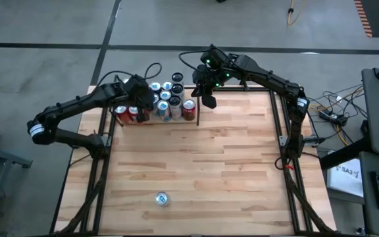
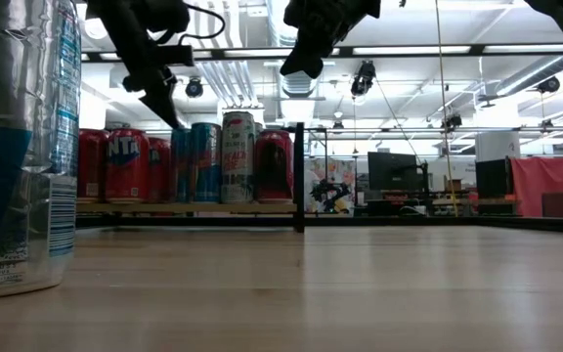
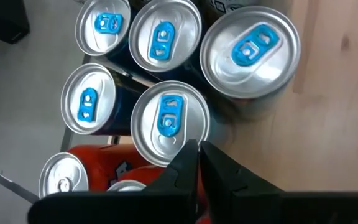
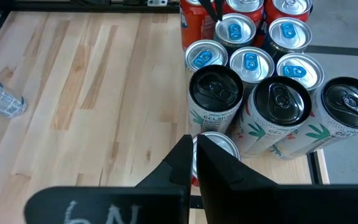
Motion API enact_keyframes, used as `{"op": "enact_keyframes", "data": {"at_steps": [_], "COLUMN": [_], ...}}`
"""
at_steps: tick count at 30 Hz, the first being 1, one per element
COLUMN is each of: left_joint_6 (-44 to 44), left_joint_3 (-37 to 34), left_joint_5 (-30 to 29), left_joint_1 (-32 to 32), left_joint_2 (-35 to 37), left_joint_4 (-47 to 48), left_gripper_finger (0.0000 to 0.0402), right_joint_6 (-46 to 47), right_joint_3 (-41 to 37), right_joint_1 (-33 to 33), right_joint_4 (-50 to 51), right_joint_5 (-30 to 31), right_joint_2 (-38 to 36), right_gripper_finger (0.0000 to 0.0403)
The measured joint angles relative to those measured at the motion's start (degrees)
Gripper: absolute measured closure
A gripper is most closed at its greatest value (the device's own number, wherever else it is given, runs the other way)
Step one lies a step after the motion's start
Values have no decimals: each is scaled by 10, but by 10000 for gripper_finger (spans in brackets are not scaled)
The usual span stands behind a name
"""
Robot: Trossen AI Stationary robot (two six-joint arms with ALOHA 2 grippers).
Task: Place canned beverage on shelf
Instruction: Put the blue soda can on the shelf aligned with the other blue soda can
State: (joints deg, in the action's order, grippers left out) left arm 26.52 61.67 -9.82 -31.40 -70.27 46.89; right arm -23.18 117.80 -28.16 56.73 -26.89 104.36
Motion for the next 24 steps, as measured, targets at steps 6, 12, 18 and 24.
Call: {"op": "enact_keyframes", "data": {"at_steps": [6, 12, 18, 24], "left_joint_6": [0, 1, 7, 7], "left_joint_3": [0, 0, -1, -1], "left_joint_5": [-4, -32, -38, -27], "left_joint_1": [0, -1, -2, -2], "left_joint_2": [-7, -8, -9, -9], "left_joint_4": [-11, -13, -14, -25], "left_gripper_finger": [402, 402, 402, 402], "right_joint_6": [0, 0, 0, 0], "right_joint_3": [0, 0, 0, 0], "right_joint_1": [0, 0, 0, 0], "right_joint_4": [0, 0, 0, 0], "right_joint_5": [0, 0, 0, 0], "right_joint_2": [0, 0, 0, 0], "right_gripper_finger": [394, 394, 394, 394]}}
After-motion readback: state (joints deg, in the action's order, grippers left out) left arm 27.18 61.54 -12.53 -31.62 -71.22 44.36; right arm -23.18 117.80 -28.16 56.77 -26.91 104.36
